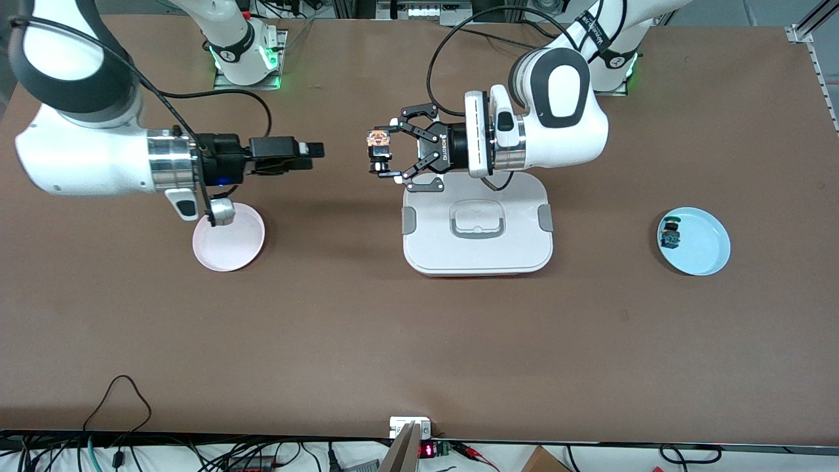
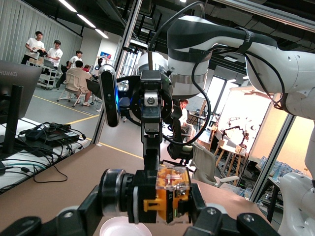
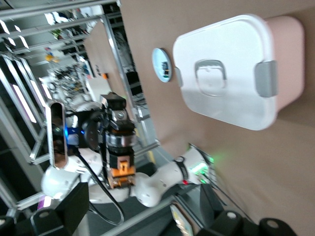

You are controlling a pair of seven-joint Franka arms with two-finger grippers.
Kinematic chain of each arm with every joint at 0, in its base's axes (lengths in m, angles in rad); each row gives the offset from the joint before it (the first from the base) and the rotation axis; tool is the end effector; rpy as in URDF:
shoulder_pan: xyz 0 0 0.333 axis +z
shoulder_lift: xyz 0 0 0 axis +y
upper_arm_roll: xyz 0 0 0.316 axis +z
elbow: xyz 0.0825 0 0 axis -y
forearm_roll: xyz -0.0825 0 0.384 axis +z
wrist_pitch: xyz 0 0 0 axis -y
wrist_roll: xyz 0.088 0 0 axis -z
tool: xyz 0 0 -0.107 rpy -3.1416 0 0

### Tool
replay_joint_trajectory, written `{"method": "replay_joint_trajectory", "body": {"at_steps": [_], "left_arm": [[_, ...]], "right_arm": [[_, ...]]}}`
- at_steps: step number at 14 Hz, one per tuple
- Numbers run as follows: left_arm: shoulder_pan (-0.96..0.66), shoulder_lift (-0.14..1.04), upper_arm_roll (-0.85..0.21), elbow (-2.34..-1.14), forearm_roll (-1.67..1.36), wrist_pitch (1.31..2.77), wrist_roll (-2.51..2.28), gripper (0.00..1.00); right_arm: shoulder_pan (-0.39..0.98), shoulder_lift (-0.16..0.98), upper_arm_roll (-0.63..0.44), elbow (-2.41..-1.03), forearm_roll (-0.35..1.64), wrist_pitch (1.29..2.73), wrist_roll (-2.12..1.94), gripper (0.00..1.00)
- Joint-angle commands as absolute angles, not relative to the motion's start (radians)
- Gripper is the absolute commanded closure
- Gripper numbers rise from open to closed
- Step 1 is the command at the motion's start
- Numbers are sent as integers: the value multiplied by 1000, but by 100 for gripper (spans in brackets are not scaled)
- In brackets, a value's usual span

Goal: Transfer orange switch to right arm and place
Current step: 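Carry the switch over the box while the right gripper reaches toward it, then close the right gripper on the switch held by the left gripper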

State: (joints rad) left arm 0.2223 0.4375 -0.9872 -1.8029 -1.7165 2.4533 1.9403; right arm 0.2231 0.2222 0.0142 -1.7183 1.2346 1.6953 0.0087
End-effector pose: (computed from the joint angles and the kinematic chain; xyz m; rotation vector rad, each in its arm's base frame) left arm 0.5233 -0.4036 0.4407 1.4347 -0.9301 1.0230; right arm 0.5821 0.2325 0.4959 -1.9426 0.1148 0.3986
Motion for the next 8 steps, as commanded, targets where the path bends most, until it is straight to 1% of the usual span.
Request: {"method": "replay_joint_trajectory", "body": {"at_steps": [1,6,8], "left_arm": [[232,423,-994,-1813,-1763,2457,1994,88],[232,423,-994,-1813,-1776,2457,1996,88],[233,423,-994,-1813,-1776,2456,1996,88]], "right_arm": [[244,183,11,-1821,1365,1755,20,0],[294,181,12,-1862,1505,1827,20,0],[322,181,12,-1861,1522,1854,17,0]]}}
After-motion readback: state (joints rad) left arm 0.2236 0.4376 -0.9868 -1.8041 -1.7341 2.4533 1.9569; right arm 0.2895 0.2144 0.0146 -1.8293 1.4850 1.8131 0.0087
